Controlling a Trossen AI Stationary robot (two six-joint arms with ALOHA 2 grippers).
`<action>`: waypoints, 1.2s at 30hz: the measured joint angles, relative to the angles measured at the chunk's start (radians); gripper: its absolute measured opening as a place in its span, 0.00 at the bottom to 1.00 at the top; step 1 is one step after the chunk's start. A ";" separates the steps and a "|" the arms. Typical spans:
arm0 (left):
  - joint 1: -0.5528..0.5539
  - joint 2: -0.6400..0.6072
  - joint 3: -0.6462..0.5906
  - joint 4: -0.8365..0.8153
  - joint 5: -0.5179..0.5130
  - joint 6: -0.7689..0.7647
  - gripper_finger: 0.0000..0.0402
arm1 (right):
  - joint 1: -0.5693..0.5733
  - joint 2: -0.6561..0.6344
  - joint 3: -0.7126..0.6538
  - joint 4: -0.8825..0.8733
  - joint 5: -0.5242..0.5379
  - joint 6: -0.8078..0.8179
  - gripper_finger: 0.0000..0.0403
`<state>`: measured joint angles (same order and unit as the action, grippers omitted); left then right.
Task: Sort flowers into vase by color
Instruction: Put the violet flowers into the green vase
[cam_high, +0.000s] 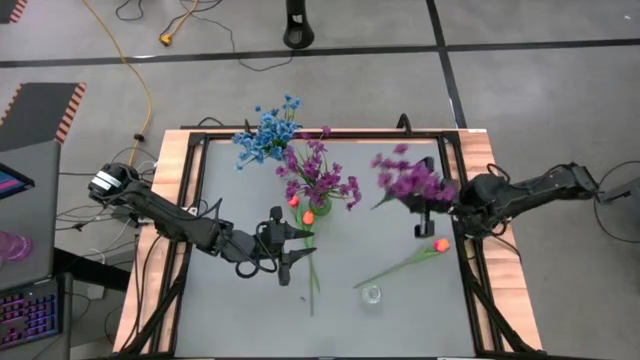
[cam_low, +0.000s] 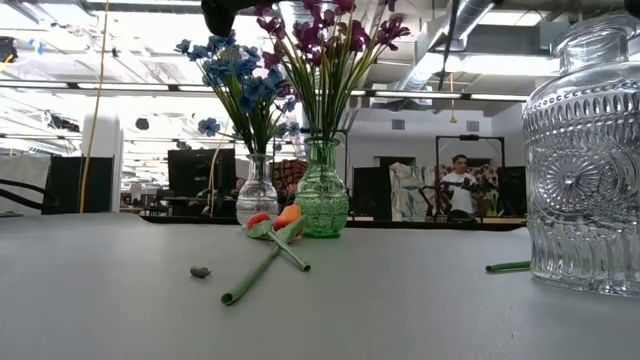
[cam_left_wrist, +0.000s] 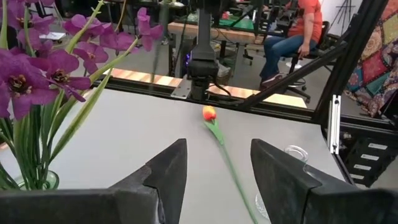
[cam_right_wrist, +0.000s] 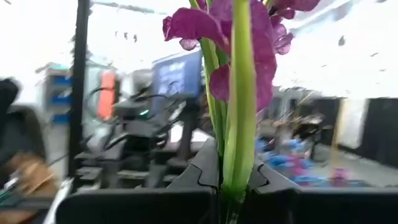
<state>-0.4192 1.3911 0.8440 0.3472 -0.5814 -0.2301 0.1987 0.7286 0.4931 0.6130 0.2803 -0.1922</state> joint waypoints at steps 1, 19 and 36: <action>0.000 0.000 0.000 0.001 -0.002 0.000 0.41 | -0.020 -0.007 -0.030 0.052 0.000 -0.001 0.09; 0.000 0.000 0.000 0.001 -0.004 -0.014 0.41 | -0.387 0.342 -0.180 0.715 -0.210 0.215 0.09; 0.000 0.001 0.000 -0.001 -0.002 -0.010 0.41 | -0.448 0.740 -0.011 0.953 -0.250 0.318 0.09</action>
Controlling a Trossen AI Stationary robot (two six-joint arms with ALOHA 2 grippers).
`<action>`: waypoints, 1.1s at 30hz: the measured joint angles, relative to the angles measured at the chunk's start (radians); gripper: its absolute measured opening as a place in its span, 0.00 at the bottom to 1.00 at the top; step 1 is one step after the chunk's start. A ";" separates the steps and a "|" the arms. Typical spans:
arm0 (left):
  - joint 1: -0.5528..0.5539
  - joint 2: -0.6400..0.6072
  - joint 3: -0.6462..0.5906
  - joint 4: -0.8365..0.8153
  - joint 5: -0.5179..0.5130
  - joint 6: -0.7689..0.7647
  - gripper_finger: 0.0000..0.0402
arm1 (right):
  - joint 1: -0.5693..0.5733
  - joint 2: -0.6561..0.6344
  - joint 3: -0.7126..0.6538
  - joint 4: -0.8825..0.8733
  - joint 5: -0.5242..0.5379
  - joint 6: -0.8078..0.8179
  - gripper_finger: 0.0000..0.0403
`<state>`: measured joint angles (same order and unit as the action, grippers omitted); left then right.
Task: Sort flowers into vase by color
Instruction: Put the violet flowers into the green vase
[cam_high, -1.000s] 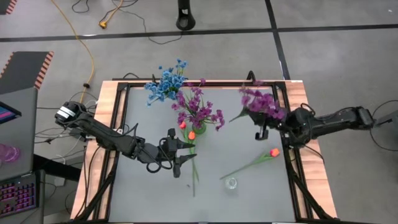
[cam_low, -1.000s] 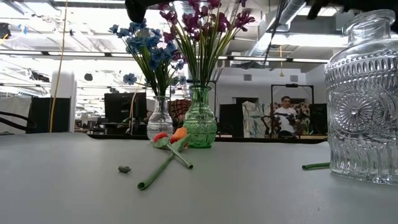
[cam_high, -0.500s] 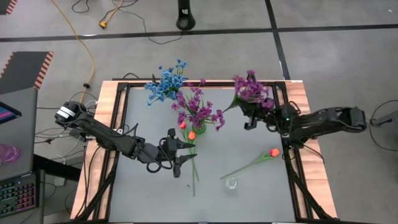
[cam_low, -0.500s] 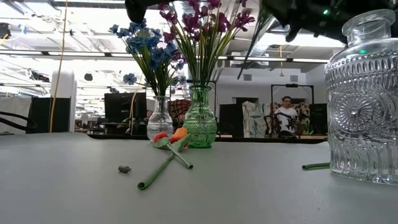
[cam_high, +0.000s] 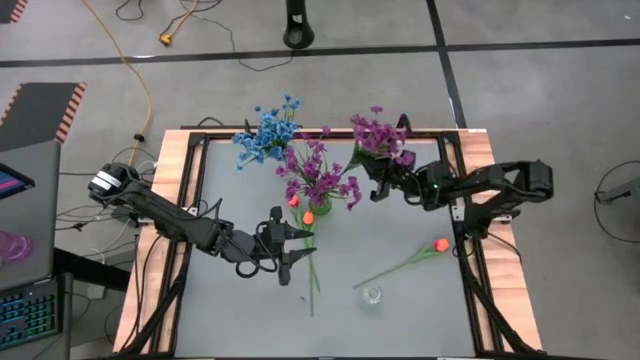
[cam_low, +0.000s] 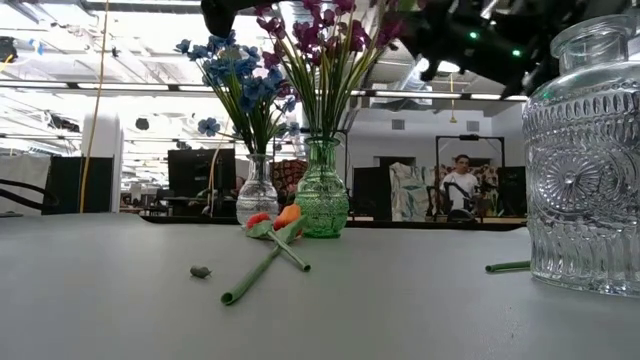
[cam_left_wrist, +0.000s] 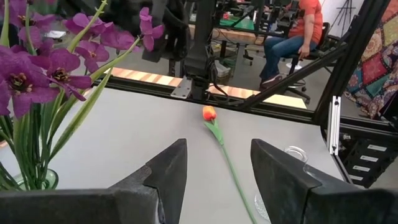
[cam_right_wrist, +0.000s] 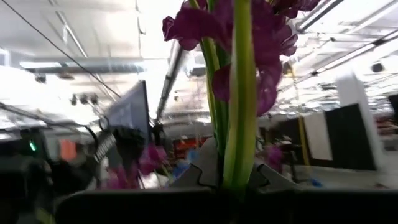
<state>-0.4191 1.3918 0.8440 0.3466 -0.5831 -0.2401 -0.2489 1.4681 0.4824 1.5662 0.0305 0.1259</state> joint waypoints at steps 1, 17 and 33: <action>0.000 0.000 0.000 0.000 0.000 0.000 0.41 | 0.000 0.015 0.017 0.000 -0.008 0.010 0.09; 0.000 0.000 0.000 0.000 0.001 -0.003 0.41 | 0.015 0.209 0.104 -0.020 -0.036 0.060 0.09; 0.000 0.000 0.000 0.000 0.000 -0.003 0.41 | 0.020 0.274 0.106 -0.149 -0.038 0.060 0.13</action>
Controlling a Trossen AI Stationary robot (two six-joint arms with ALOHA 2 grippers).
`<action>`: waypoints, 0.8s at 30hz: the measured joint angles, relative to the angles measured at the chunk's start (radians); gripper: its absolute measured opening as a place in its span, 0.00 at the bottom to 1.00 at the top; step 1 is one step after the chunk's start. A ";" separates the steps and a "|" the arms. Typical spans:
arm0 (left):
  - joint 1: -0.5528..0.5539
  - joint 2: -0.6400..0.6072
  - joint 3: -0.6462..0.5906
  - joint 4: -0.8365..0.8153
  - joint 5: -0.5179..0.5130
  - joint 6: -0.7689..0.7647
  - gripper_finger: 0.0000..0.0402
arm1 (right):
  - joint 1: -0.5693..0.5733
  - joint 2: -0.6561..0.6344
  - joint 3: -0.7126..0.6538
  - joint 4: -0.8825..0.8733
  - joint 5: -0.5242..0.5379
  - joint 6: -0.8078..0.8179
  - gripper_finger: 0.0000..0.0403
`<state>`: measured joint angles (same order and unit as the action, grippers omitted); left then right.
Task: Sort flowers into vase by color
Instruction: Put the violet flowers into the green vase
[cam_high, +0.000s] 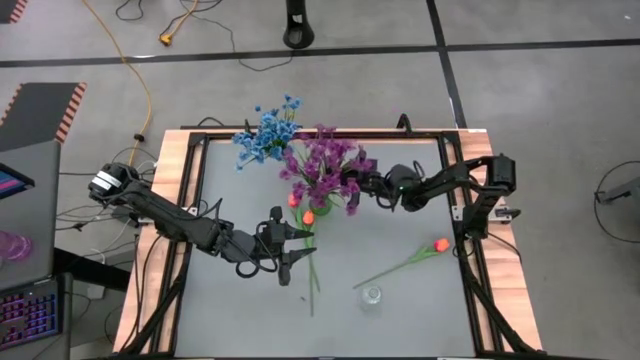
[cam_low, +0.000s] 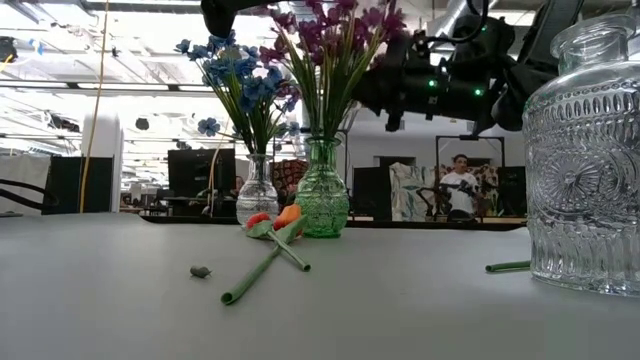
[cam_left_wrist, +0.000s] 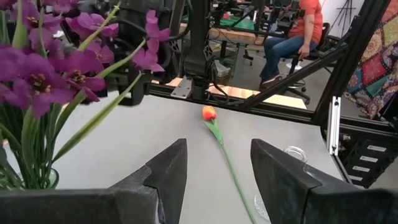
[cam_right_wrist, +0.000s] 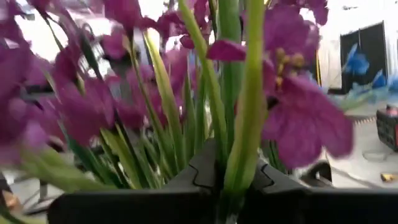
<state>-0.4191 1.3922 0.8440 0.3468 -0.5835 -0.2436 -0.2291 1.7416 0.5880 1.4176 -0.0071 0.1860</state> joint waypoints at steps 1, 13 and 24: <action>0.000 0.000 0.000 0.000 0.000 0.000 0.41 | 0.000 0.000 0.000 -0.012 0.000 0.000 0.13; 0.000 0.000 0.000 -0.001 0.001 0.000 0.41 | 0.000 0.000 0.000 -0.044 0.000 -0.010 0.17; 0.000 0.000 0.000 -0.001 0.002 0.000 0.41 | -0.002 -0.039 0.000 -0.243 0.000 -0.010 0.45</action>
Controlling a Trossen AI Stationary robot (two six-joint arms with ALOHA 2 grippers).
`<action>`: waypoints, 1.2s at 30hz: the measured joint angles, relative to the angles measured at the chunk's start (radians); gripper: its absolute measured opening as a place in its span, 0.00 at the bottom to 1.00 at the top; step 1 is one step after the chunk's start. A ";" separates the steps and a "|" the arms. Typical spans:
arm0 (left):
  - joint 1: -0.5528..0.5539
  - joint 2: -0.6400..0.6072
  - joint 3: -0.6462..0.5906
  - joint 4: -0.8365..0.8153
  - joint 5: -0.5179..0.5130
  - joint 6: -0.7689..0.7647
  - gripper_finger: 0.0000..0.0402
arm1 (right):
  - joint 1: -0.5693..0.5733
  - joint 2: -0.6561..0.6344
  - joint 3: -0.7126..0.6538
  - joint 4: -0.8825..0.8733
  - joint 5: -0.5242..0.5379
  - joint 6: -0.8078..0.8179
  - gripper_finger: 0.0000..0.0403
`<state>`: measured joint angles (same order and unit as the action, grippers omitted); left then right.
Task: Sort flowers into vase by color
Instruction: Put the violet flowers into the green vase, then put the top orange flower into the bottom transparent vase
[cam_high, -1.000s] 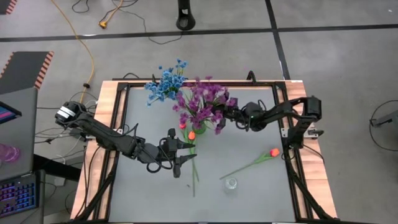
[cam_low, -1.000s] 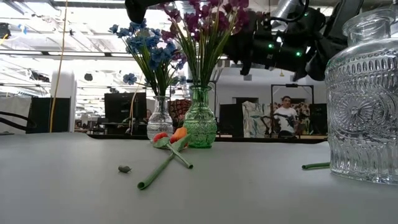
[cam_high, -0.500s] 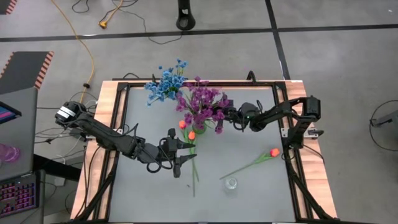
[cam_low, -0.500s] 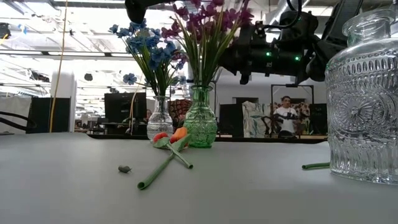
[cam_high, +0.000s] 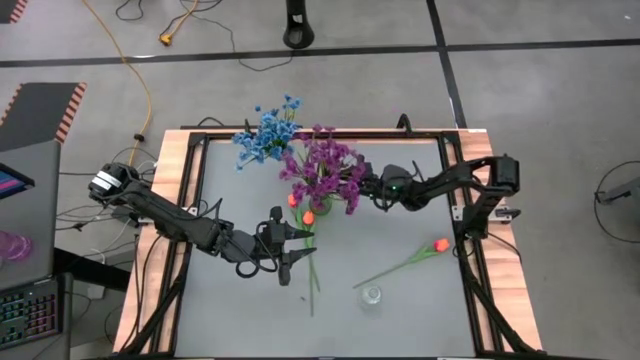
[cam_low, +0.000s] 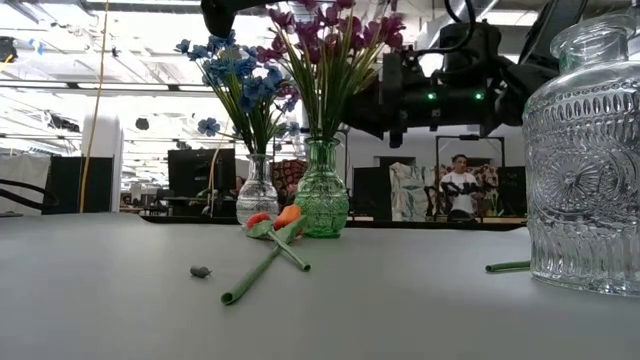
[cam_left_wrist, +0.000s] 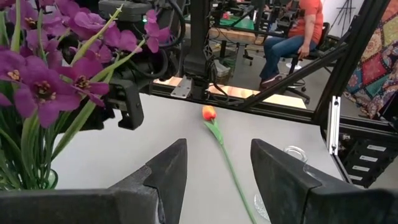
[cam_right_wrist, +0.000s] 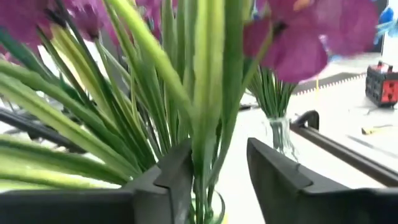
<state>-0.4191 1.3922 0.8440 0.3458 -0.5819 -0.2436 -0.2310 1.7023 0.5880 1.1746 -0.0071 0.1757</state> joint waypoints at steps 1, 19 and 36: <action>0.000 0.000 0.000 0.000 0.000 0.000 0.41 | 0.000 -0.011 0.000 -0.019 0.000 0.000 0.47; 0.000 0.000 0.000 -0.080 -0.014 -0.122 0.41 | -0.031 -0.414 0.000 -0.834 0.007 -0.263 0.56; 0.040 0.000 0.000 -0.534 -0.159 -0.807 0.41 | -0.029 -0.571 0.000 -1.085 0.008 -0.228 0.56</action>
<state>-0.3793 1.3926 0.8436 -0.1884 -0.7406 -1.0510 -0.2597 1.1313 0.5880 0.0893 0.0013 -0.0525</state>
